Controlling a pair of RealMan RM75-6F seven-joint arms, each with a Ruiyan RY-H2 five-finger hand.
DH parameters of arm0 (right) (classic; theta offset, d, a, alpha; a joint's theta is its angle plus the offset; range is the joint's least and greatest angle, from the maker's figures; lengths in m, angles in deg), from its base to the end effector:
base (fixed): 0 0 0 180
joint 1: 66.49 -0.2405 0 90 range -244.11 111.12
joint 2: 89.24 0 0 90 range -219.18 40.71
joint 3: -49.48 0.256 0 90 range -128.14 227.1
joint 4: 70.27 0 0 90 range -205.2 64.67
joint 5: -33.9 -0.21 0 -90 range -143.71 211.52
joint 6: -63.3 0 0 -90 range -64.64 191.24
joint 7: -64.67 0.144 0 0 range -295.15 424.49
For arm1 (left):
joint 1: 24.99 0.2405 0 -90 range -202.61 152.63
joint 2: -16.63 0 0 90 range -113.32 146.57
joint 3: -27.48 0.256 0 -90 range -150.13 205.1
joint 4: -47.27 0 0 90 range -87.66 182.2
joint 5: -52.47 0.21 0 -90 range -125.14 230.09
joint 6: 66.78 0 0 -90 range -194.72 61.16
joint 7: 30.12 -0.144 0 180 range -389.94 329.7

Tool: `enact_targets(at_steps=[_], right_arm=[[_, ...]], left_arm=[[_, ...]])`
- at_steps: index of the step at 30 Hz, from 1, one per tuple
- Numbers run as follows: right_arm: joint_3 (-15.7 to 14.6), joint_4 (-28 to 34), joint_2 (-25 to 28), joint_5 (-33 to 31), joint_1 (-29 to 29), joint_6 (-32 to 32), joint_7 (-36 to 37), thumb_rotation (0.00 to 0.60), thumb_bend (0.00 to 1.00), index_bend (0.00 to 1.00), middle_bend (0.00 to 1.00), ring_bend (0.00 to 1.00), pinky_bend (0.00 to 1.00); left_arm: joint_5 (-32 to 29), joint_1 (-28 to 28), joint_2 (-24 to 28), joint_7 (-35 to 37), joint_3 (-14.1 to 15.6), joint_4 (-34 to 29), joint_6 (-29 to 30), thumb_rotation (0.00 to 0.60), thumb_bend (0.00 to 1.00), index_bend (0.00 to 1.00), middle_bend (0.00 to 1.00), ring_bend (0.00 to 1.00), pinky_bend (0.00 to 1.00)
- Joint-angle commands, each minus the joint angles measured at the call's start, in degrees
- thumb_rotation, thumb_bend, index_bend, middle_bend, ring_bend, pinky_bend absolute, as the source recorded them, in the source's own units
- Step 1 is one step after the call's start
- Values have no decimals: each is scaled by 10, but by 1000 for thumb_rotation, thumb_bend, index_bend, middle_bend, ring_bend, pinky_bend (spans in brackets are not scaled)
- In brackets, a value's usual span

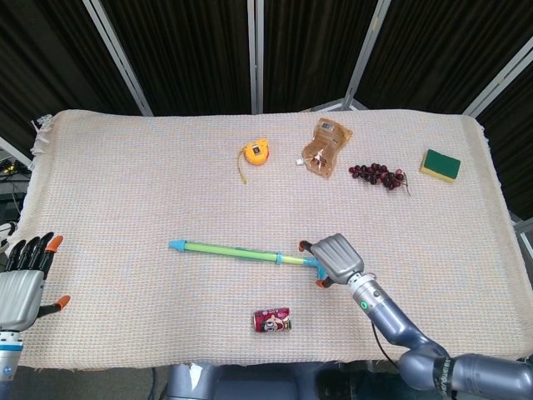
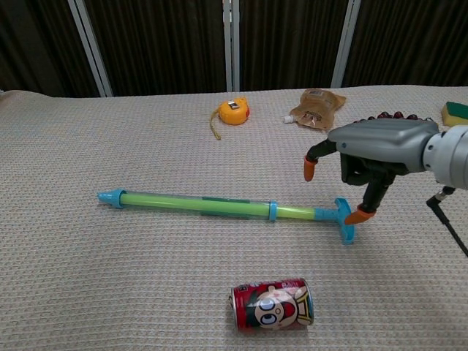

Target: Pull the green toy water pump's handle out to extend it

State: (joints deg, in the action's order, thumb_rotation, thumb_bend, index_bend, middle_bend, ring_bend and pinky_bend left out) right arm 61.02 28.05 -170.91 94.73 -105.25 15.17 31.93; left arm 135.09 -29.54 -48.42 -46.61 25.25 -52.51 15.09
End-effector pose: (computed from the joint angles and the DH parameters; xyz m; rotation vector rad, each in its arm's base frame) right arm -0.1392 -0.3090 -0.0038 2.0352 -0.9171 0.7902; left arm -0.2948 0.1742 0.1361 -1.4460 -0.8760 -0.7286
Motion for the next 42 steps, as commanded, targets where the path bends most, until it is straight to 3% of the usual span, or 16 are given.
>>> enact_targets(at_steps=[1, 10, 17, 33, 42], right_arm=[[-3, -29, -36, -36, -22, -12, -42, 600, 0, 372, 1000, 1000, 1000], [-22, -76, -81, -84, -46, -39, -96, 600, 57, 433, 1000, 1000, 1000], [-23, -103, -99, -133, -56, -50, -94, 600, 76, 460, 1000, 1000, 1000], [-26, -96, -113, -158, -75, -75, -107, 600, 118, 497, 1000, 1000, 1000], [-47, -122, -135, -166, -85, -85, -126, 600, 158, 502, 1000, 1000, 1000]], left_arm=[[-1, 0, 0, 0, 0, 0, 0, 600, 0, 0, 0, 0, 0], [-8, -3, -2, -1, 0, 3, -3, 600, 0, 0, 0, 0, 0], [-13, -6, -3, -4, 1, 4, -6, 600, 0, 0, 0, 0, 0], [-17, -9, -6, -9, 3, 4, -7, 600, 0, 0, 0, 0, 0], [-19, -10, -3, -2, 3, 4, -7, 600, 0, 0, 0, 0, 0]])
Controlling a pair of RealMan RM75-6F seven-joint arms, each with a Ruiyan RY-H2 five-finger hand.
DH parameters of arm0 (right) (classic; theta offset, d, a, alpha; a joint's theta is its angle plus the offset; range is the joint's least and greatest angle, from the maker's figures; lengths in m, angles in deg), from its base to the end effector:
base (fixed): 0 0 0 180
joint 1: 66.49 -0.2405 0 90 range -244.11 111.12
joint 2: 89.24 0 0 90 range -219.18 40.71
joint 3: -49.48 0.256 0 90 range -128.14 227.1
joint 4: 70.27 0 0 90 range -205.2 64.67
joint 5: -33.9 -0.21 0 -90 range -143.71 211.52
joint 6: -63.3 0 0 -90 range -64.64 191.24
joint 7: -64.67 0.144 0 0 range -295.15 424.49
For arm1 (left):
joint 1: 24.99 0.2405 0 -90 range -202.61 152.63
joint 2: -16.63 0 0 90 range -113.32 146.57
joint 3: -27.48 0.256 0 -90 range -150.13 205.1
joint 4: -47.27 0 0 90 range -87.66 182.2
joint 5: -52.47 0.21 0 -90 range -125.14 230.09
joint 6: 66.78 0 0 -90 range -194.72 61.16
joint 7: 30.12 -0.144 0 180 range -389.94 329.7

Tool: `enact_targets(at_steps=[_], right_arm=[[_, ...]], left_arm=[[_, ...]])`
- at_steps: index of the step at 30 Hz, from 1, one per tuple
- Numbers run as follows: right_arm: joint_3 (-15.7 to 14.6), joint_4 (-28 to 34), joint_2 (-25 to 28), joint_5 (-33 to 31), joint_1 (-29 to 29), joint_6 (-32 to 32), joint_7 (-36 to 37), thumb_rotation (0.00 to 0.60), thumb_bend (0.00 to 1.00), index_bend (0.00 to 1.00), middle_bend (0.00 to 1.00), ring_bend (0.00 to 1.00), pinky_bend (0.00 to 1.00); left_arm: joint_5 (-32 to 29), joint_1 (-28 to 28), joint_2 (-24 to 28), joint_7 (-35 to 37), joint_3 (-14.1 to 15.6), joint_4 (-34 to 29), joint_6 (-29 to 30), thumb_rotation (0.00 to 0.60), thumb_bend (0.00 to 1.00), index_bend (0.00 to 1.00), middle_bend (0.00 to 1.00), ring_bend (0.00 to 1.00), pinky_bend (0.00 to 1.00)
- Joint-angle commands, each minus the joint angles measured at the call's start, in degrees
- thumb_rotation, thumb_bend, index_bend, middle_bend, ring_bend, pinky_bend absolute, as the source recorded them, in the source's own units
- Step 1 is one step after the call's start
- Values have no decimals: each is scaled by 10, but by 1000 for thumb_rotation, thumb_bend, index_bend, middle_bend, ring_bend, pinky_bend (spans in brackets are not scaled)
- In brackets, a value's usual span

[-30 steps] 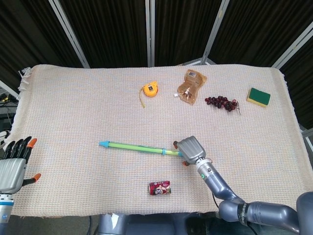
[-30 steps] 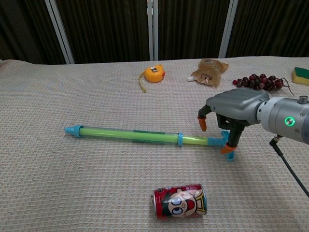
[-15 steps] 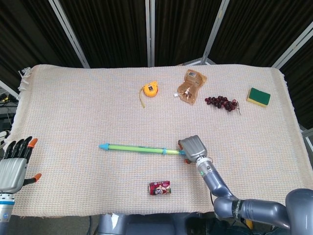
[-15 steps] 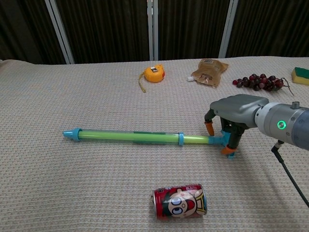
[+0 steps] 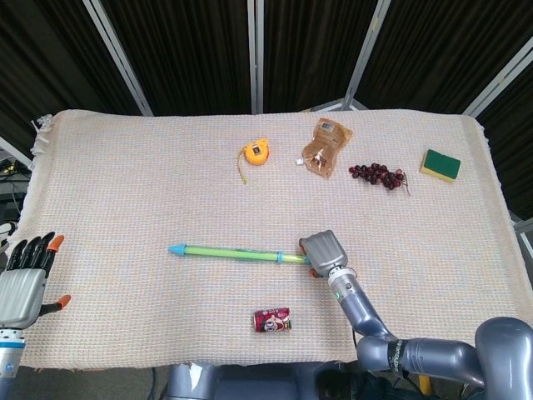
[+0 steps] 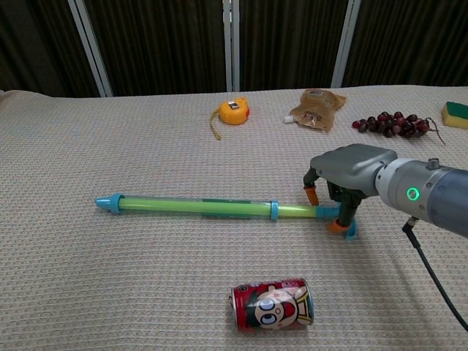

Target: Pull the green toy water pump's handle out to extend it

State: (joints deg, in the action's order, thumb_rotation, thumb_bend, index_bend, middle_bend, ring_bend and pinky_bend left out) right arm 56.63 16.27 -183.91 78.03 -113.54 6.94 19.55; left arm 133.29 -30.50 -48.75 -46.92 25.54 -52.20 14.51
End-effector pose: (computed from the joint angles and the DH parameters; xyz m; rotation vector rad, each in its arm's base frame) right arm -0.1425 -0.3265 -0.0593 1.9578 -0.8610 0.5870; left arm -0.2975 0.1777 0.1338 -1.4430 -0.8888 -0.7104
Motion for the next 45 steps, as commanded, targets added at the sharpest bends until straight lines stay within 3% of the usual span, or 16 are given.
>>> enact_targets(at_steps=[1, 15, 17, 19, 20, 23, 29, 31, 35, 45], right_arm=[[-4, -5, -6, 0, -2, -4, -2, 600, 165, 504, 1000, 1000, 1000], [-6, 6, -6, -8, -8, -10, -4, 600, 451, 683, 1000, 1000, 1000], [-6, 11, -5, -12, -8, -13, -6, 600, 467, 694, 1000, 1000, 1000], [-5, 16, -4, -16, -9, -15, -8, 600, 471, 702, 1000, 1000, 1000], [-5, 17, -4, -18, -10, -16, -9, 600, 471, 705, 1000, 1000, 1000], [-5, 22, -3, -24, -11, -21, -15, 600, 471, 710, 1000, 1000, 1000], [-2, 27, -3, -30, -13, -32, -19, 600, 471, 720, 1000, 1000, 1000], [-2, 27, -4, -33, -14, -34, -21, 600, 471, 720, 1000, 1000, 1000], [-1, 24, -4, -40, -15, -34, -21, 600, 473, 720, 1000, 1000, 1000], [1, 28, -1, -53, -19, -38, -22, 600, 483, 723, 1000, 1000, 1000]], left_arm=[[-1, -1, 0, 1, 0, 1, -1, 600, 0, 0, 0, 0, 0], [-14, -16, -11, -9, -6, 14, -20, 600, 0, 0, 0, 0, 0], [-17, -21, -16, -11, -9, 17, -24, 600, 0, 0, 67, 42, 22], [-16, -28, -23, -10, -14, 23, -29, 600, 0, 9, 224, 186, 138], [-15, -32, -26, -9, -16, 26, -32, 600, 0, 27, 328, 295, 242], [-4, -54, -46, 2, -24, 48, -50, 600, 0, 106, 530, 500, 509], [9, -114, -102, 32, -36, 107, -120, 600, 0, 265, 783, 760, 930], [11, -132, -125, 40, -41, 129, -138, 600, 0, 299, 830, 807, 993], [-7, -165, -163, 47, -50, 152, -184, 600, 0, 368, 879, 849, 1000], [-80, -231, -228, 74, -75, 166, -280, 600, 0, 381, 882, 851, 1000]])
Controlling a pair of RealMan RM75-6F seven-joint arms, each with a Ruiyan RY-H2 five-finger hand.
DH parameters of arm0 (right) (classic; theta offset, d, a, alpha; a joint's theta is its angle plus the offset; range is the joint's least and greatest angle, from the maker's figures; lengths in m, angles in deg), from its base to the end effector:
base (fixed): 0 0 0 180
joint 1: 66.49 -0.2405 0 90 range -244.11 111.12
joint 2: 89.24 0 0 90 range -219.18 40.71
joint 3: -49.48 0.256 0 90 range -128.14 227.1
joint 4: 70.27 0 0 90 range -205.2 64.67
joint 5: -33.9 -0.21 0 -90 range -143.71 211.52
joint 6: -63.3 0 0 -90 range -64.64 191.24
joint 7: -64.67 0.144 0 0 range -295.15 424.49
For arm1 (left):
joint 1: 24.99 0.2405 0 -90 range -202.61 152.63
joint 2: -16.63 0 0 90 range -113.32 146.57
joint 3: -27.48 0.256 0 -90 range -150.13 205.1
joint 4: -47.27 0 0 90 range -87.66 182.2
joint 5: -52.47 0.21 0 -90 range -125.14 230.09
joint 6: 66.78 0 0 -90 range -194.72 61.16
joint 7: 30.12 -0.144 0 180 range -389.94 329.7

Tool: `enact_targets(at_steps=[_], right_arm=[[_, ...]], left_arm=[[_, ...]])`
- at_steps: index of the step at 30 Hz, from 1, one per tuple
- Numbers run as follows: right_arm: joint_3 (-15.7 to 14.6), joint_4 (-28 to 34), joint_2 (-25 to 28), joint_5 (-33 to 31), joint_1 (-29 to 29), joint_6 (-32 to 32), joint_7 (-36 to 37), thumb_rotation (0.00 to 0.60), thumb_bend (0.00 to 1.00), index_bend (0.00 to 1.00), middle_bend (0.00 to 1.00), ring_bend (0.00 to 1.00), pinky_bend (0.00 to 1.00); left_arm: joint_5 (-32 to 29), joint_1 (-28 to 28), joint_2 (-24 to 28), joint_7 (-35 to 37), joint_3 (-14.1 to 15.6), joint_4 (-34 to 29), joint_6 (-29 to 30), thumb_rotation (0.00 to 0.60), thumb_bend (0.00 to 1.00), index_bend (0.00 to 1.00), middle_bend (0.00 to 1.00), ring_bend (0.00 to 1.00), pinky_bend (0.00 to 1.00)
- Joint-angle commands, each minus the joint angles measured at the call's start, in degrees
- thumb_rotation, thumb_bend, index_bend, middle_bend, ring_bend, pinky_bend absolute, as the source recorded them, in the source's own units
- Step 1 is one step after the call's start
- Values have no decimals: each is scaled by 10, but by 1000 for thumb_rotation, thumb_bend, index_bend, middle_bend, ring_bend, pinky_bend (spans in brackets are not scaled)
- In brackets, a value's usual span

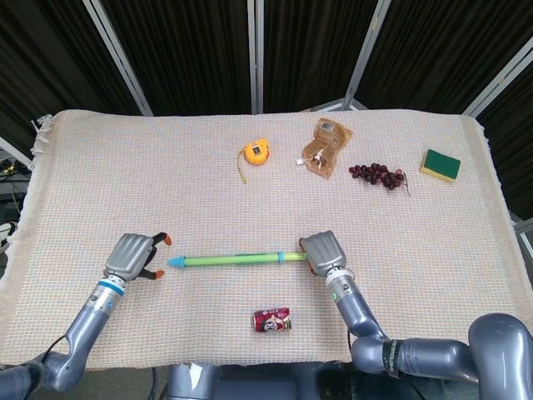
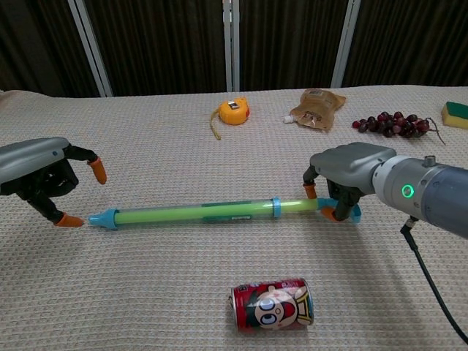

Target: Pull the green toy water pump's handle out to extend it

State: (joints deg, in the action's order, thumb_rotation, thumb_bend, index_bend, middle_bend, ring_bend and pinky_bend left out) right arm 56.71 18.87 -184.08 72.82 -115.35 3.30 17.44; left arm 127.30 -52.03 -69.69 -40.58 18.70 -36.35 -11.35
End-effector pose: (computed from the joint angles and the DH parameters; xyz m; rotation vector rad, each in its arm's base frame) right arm -0.1342 -0.3254 -0.0571 1.9165 -0.8953 0.5733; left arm -0.2277 0.2923 -0.0041 -1.7735 -1.1035 -0.8796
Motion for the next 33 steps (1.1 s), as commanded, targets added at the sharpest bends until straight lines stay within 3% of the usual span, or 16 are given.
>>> enact_targets(at_steps=[1, 9, 23, 28, 33], right_arm=[[1, 4, 2, -1, -2, -3, -2, 600, 483, 723, 1000, 1000, 1000], [1, 10, 2, -7, -5, -11, -7, 600, 485, 725, 1000, 1000, 1000], [-1, 9, 5, -6, -6, -10, 0, 600, 485, 729, 1000, 1000, 1000], [0, 10, 10, -4, -6, -10, 4, 600, 485, 729, 1000, 1000, 1000], [-2, 12, 14, -3, -5, -11, 7, 600, 485, 731, 1000, 1000, 1000]], left_arm=[[-24, -19, -23, 10, -7, 11, -26, 600, 0, 381, 882, 851, 1000], [-83, -49, -51, 2, -12, 14, -66, 600, 4, 378, 882, 851, 1000], [-123, -71, -64, -26, -9, 10, -68, 600, 61, 404, 882, 851, 1000], [-142, -78, -71, -28, -9, 20, -69, 600, 124, 426, 882, 850, 1000], [-151, -82, -76, -27, -6, 27, -68, 600, 268, 505, 881, 850, 1000]])
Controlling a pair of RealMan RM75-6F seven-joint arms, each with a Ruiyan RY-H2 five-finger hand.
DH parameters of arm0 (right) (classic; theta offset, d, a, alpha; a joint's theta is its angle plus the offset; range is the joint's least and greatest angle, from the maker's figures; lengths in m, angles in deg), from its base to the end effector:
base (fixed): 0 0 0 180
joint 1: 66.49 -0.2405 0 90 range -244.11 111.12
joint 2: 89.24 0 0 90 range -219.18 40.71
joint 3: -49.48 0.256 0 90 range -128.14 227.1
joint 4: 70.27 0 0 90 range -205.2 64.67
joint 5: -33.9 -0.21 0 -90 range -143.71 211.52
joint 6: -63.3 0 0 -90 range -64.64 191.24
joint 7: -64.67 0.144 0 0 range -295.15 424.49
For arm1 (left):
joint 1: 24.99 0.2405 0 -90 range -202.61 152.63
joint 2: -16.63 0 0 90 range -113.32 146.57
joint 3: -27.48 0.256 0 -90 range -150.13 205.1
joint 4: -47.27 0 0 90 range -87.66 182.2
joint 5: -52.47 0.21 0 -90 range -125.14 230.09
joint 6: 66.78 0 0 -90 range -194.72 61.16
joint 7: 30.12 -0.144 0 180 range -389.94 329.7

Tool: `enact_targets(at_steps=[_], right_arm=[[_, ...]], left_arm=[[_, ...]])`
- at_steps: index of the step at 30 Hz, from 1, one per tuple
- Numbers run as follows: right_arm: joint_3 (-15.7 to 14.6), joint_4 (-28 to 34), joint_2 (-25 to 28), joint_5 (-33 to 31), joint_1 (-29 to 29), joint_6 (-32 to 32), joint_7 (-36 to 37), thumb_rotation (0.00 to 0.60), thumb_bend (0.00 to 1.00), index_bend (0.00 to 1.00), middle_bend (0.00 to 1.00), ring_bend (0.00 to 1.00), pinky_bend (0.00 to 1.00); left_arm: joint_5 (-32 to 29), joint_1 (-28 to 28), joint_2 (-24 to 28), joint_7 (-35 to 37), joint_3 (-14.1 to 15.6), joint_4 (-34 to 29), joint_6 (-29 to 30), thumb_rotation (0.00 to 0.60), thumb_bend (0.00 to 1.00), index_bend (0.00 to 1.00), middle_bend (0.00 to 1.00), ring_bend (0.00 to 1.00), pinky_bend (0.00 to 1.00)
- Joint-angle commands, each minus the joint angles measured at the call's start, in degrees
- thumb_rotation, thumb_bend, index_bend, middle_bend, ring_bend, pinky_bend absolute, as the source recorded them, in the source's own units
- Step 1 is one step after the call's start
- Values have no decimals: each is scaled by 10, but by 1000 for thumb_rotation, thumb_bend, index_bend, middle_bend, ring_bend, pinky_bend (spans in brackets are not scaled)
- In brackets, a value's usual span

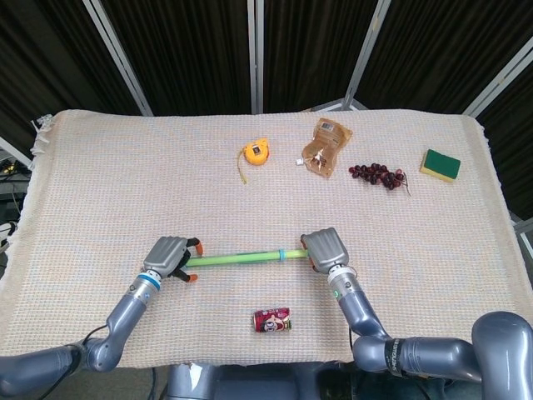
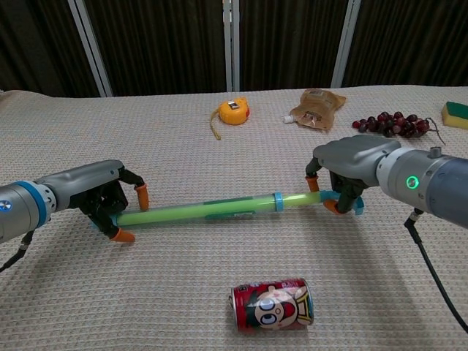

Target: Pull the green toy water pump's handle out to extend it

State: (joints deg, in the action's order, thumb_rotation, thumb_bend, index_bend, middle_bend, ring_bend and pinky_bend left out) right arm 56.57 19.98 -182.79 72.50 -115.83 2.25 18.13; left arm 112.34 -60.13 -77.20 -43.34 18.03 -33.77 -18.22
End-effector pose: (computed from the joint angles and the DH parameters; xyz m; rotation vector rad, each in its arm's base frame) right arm -0.1335 -0.3282 -0.0491 1.8980 -0.8937 0.5841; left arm -0.1957 0.3092 -0.0566 -1.7888 -1.3238 -0.8256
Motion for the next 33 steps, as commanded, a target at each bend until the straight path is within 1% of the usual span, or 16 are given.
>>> enact_targets(at_steps=[1, 3, 7, 16, 19, 24, 29, 33], right_arm=[[-1, 1, 1, 1, 0, 0, 1, 600, 485, 731, 1000, 1000, 1000], [0, 2, 2, 1, 0, -1, 1, 600, 485, 733, 1000, 1000, 1000], [-1, 6, 5, 2, 0, -3, 1, 600, 485, 734, 1000, 1000, 1000], [-1, 12, 12, 8, 2, -8, 4, 600, 485, 740, 1000, 1000, 1000], [-1, 15, 18, 14, 5, -10, 10, 600, 485, 741, 1000, 1000, 1000], [-2, 18, 36, 27, 13, -15, 22, 600, 485, 744, 1000, 1000, 1000], [-2, 27, 72, 44, 30, -21, 51, 600, 485, 745, 1000, 1000, 1000], [-1, 26, 89, 52, 39, -20, 67, 600, 485, 746, 1000, 1000, 1000]], left_arm=[[-3, -1, -2, 1, 1, 2, 2, 600, 321, 530, 882, 850, 1000], [-6, -3, -2, 3, 1, 2, 3, 600, 408, 574, 882, 850, 1000], [-7, -4, -4, 3, 2, 3, 9, 600, 479, 643, 882, 850, 1000], [-8, -6, 2, 0, 2, 0, 19, 600, 484, 734, 882, 851, 1000], [-12, -5, 9, -3, 2, -3, 23, 600, 516, 743, 882, 851, 1000], [-21, -1, 25, -3, 4, -7, 24, 600, 526, 755, 882, 851, 1000], [-25, 4, 49, -3, 12, -4, 24, 600, 526, 768, 882, 850, 1000], [-23, 8, 61, 3, 15, -1, 26, 600, 527, 768, 882, 851, 1000]])
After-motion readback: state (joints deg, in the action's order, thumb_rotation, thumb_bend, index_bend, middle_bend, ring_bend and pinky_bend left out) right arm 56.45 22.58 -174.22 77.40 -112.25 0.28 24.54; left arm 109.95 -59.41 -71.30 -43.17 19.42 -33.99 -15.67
